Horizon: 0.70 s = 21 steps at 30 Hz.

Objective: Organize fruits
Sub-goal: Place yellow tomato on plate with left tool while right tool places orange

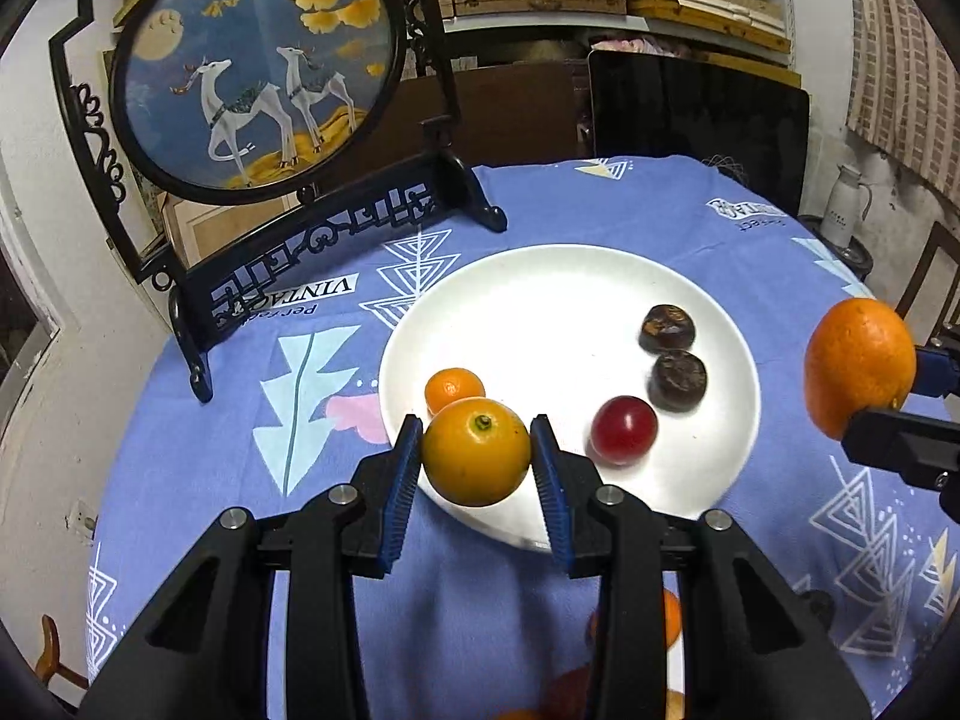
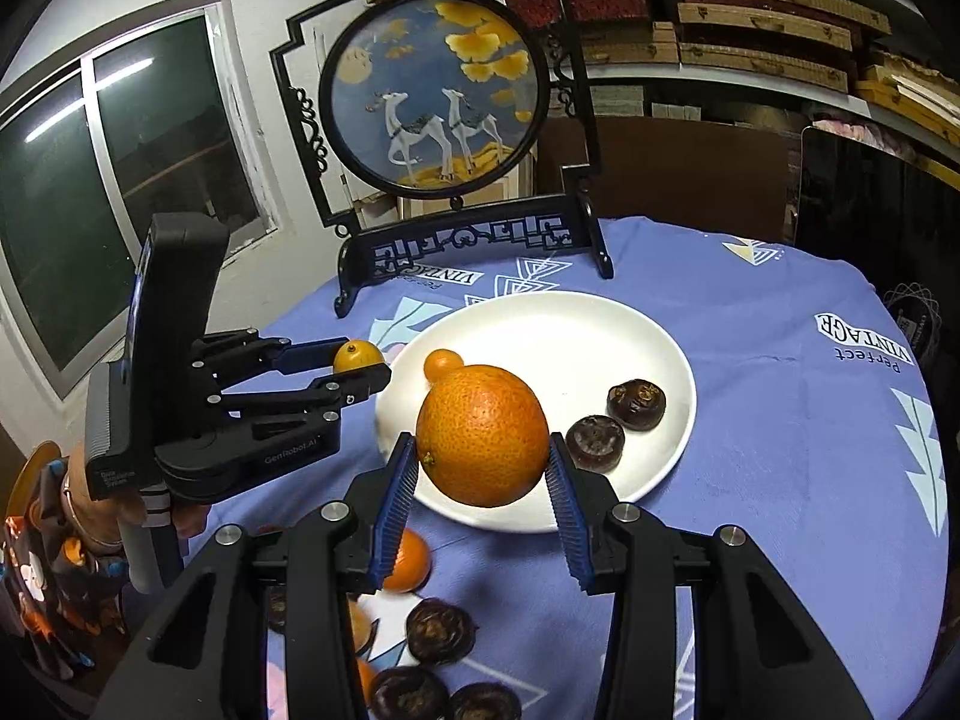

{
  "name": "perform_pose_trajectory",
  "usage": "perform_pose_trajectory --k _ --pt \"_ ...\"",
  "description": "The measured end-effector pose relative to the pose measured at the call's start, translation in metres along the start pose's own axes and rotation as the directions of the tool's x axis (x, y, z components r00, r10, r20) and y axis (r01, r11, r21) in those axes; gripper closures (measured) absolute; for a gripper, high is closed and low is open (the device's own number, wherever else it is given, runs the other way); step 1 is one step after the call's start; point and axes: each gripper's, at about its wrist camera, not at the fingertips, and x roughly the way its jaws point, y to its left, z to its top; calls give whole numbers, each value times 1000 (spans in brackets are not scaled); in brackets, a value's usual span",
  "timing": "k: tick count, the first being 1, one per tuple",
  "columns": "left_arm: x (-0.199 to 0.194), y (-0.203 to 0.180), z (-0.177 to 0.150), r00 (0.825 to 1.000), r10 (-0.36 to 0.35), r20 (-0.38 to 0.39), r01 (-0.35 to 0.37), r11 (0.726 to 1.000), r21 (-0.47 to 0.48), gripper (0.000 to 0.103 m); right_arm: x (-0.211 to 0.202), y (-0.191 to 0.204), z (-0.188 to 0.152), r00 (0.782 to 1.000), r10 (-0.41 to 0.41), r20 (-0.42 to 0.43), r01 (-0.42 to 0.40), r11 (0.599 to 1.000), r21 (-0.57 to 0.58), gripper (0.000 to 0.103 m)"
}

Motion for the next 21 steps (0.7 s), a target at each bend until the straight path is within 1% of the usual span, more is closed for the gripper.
perform_pose_trajectory --k 12,18,21 --pt "26 -3 5 1000 11 -26 -10 1000 21 67 27 -13 12 1000 -14 -22 14 1000 2 59" --pt "40 5 14 999 4 -48 -5 1000 -14 67 48 -20 25 999 -25 -35 25 1000 17 59" --pt "48 4 16 998 11 -62 -12 1000 -8 67 60 -25 29 999 -26 -42 28 999 37 59"
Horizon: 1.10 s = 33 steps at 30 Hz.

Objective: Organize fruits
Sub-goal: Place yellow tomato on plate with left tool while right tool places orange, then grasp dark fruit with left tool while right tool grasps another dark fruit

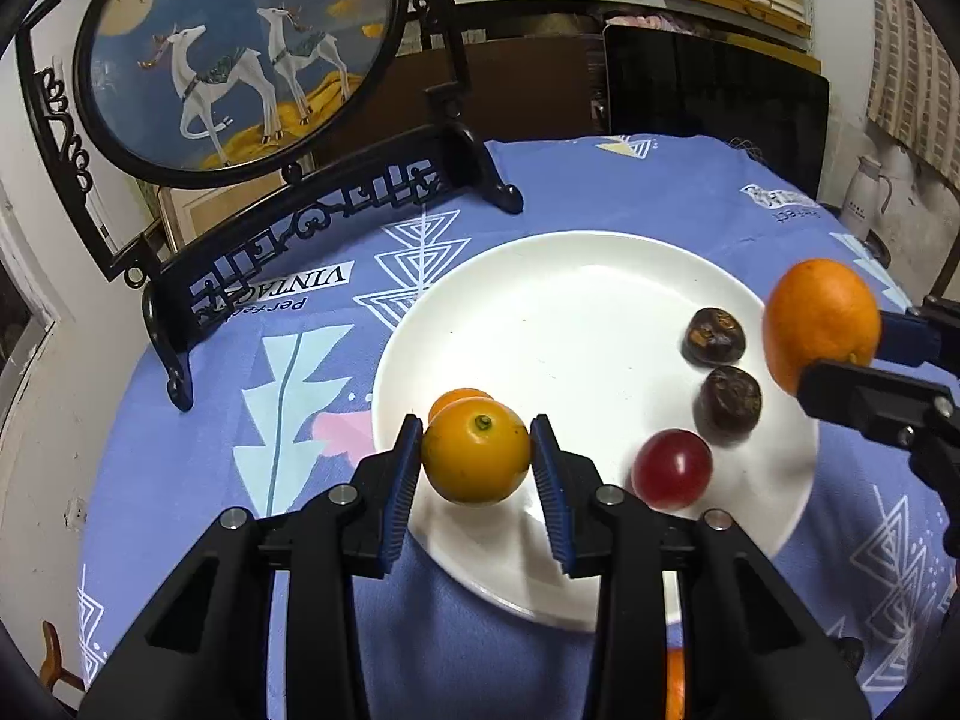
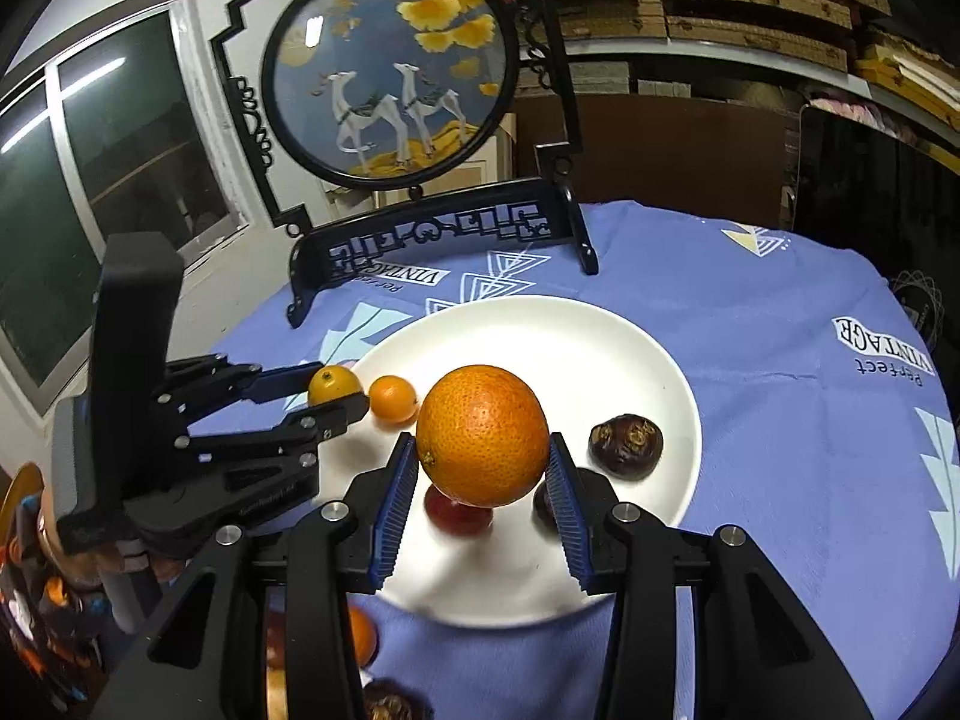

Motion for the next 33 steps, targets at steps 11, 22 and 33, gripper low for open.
perform_pose_trajectory --k 11,22,33 --pt "19 -13 6 1000 12 -18 -11 999 42 67 31 -8 14 1000 -16 -27 17 1000 15 58" --pt "6 -3 0 999 40 -3 -40 999 15 42 1 -7 8 999 -31 43 30 999 31 35" --pt "-79 10 -51 997 16 80 -18 999 29 25 -67 14 -84 999 0 -49 -5 994 -112 31"
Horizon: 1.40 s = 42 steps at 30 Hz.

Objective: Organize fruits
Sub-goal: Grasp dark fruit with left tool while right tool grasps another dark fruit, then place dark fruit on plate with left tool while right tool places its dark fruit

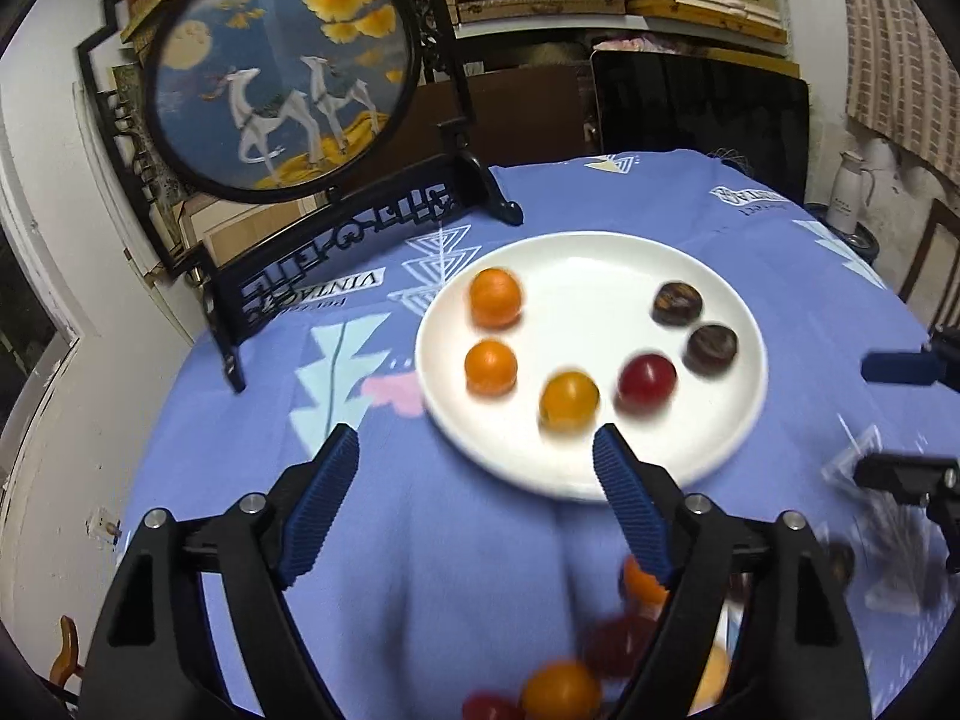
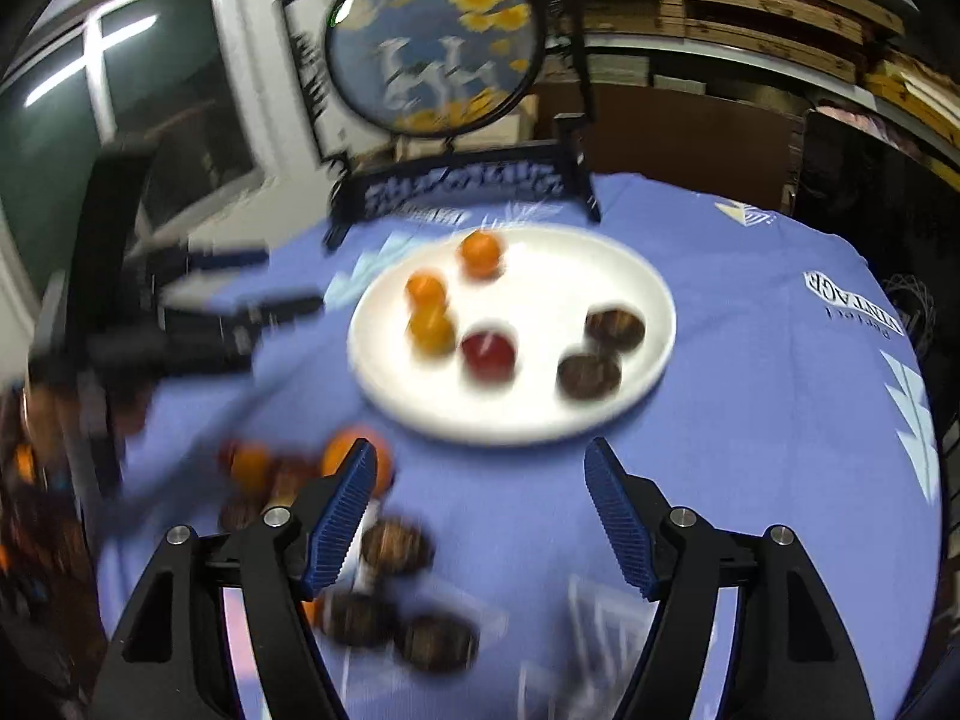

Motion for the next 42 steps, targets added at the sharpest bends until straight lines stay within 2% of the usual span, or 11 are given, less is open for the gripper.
perform_pose_trajectory --k 2,6,9,12,16,21,25,31,33,38,42 --pt "-18 4 -19 1000 -24 -5 24 1000 4 24 -12 8 -23 1000 5 -25 -6 999 -53 31" --pt "-39 7 -55 998 -56 -26 56 998 28 22 -13 22 -61 993 -55 -108 36 985 -171 31" --pt "-46 6 -87 995 -73 -69 76 996 45 21 3 29 -75 983 -80 -168 40 972 -231 31" --pt "-47 2 -113 988 -104 -115 110 992 54 22 18 35 -77 980 -81 -182 31 965 -261 32" --pt "-44 -9 -133 979 -132 -153 145 987 74 22 34 41 -74 976 -43 -211 -16 962 -273 59" --pt "-34 -24 -134 974 -162 -160 177 981 84 22 22 42 -77 977 -32 -212 -26 963 -268 62" --pt "-17 -39 -129 960 -196 -199 215 973 79 48 4 38 -79 983 -28 -184 -18 970 -241 62" --pt "-5 -42 -120 955 -211 -208 224 974 40 52 1 35 -79 984 -14 -179 -24 978 -208 62" --pt "-6 -42 -121 952 -222 -211 235 971 37 63 2 35 -81 984 -10 -177 -25 980 -196 62" --pt "-21 -44 -127 953 -220 -208 237 970 61 63 -4 37 -84 986 0 -167 -31 983 -183 62" --pt "-40 -38 -122 964 -210 -163 222 973 60 63 -11 40 -85 989 16 -149 -40 986 -160 62"
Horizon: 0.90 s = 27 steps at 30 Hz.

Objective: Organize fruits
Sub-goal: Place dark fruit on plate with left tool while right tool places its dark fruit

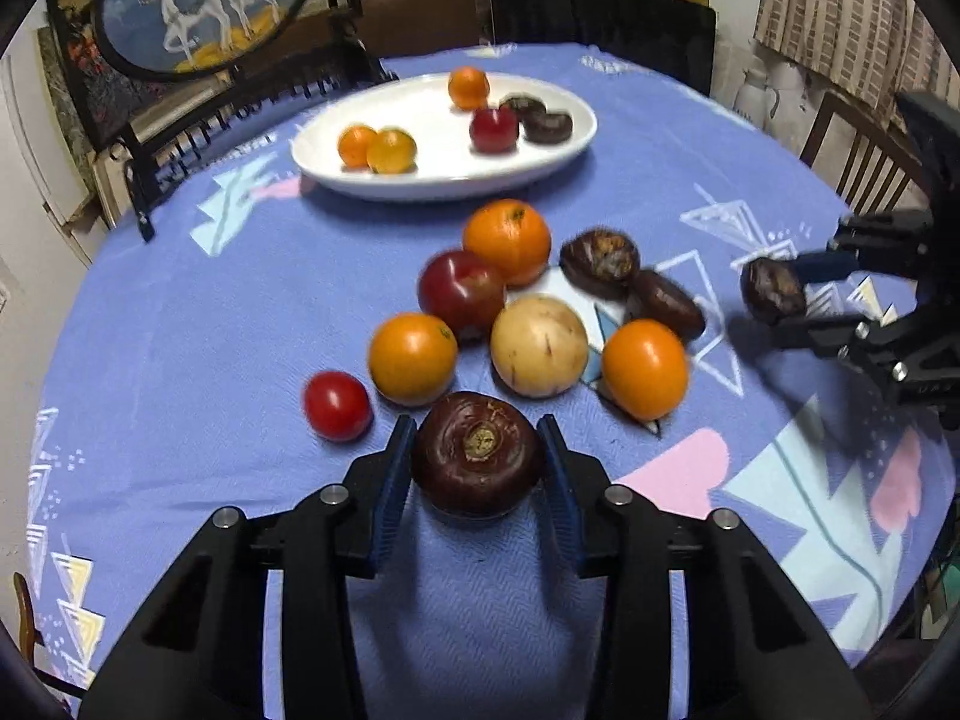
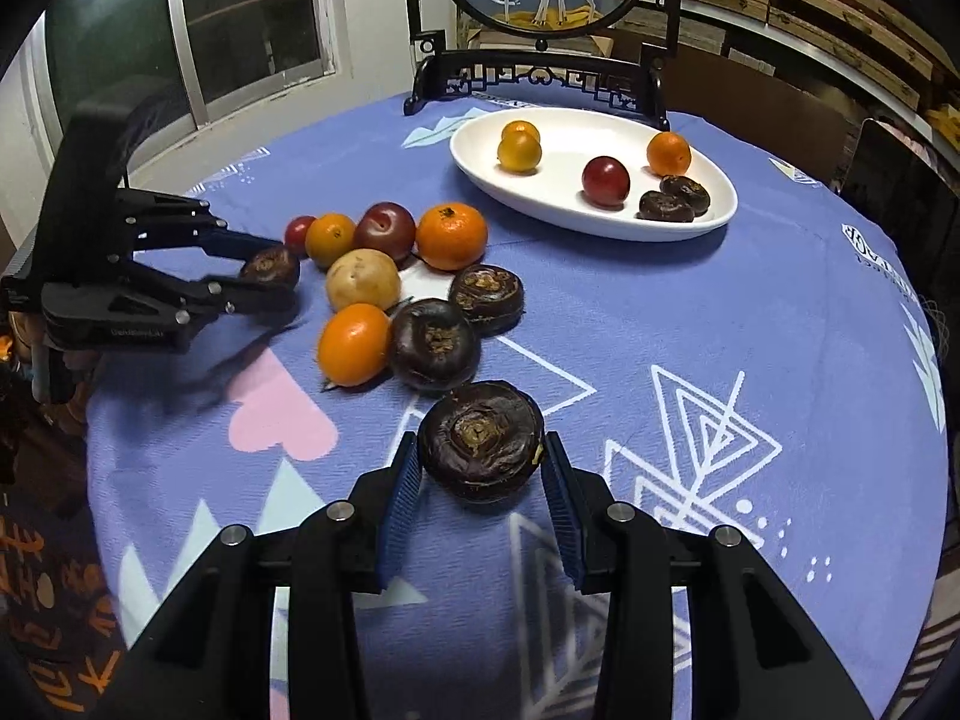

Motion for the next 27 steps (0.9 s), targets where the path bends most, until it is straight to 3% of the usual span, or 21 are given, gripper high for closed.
perform_pose_trajectory --k 8,11,15,22,27 --pt "-28 0 25 991 102 90 -97 994 -55 63 -22 13 16 992 30 122 -36 998 47 62" --pt "-32 -2 38 979 162 121 -152 984 -89 63 -31 22 28 983 34 178 -45 997 57 62" --pt "-36 0 50 974 176 142 -158 979 -130 63 -41 37 42 972 47 229 -59 997 47 62" --pt "-41 3 61 959 220 179 -195 970 -147 63 -48 38 54 964 55 261 -70 996 48 62" --pt "-39 3 64 958 218 185 -196 972 -131 63 -42 36 57 965 65 252 -82 995 57 62"
